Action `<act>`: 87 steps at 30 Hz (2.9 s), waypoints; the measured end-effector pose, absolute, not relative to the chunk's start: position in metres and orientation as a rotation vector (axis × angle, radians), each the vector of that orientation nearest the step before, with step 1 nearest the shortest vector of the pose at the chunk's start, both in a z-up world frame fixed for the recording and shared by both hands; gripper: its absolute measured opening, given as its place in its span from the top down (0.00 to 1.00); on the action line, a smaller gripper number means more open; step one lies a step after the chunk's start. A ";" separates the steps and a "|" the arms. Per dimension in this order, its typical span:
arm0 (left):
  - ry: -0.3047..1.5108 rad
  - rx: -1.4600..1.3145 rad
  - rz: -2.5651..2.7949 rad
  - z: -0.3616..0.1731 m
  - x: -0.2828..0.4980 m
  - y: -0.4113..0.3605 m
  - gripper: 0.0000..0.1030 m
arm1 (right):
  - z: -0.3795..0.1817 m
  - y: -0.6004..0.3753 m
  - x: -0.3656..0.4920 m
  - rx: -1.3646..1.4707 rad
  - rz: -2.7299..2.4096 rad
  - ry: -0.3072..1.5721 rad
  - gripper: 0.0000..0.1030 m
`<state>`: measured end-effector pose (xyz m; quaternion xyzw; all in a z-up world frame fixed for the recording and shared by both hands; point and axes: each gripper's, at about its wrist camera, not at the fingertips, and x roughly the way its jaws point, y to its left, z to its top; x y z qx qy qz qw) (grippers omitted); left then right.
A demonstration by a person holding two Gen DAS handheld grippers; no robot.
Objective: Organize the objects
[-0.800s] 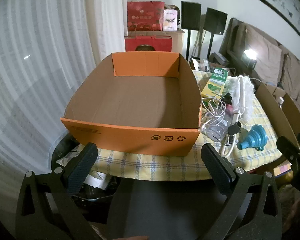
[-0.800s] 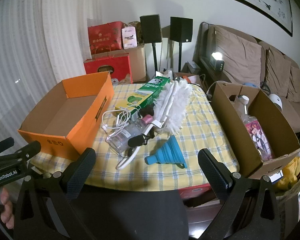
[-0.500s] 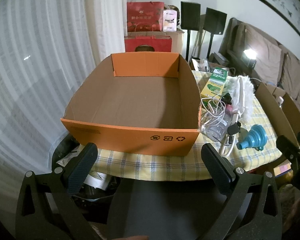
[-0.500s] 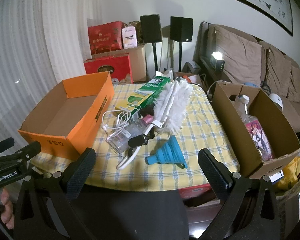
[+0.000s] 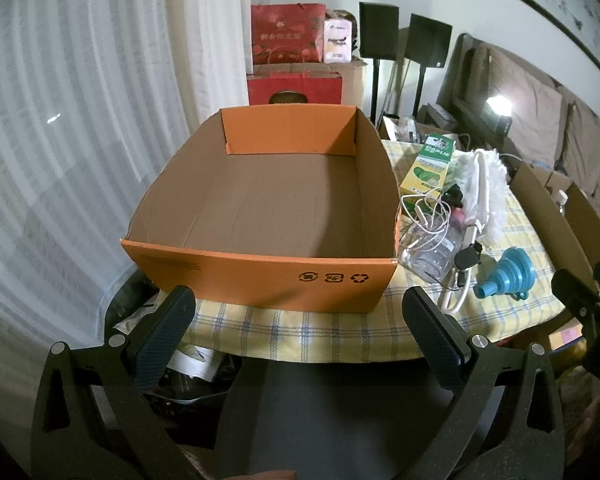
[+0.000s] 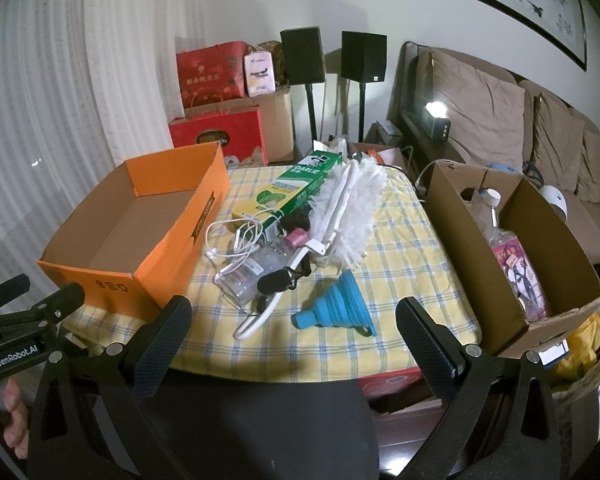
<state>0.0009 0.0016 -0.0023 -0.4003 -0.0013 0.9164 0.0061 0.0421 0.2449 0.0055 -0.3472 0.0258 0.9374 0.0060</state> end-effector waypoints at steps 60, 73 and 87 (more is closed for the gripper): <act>0.070 -1.138 2.505 -0.008 -0.088 0.111 0.00 | -0.098 0.319 -0.032 -1.343 2.708 0.502 0.18; 0.140 -1.184 2.412 -0.021 -0.107 0.139 0.00 | -0.095 0.316 -0.036 -1.357 2.754 0.562 0.38; 0.324 -1.174 2.324 -0.053 -0.097 0.171 0.03 | -0.080 0.354 -0.029 -1.266 2.748 0.533 0.39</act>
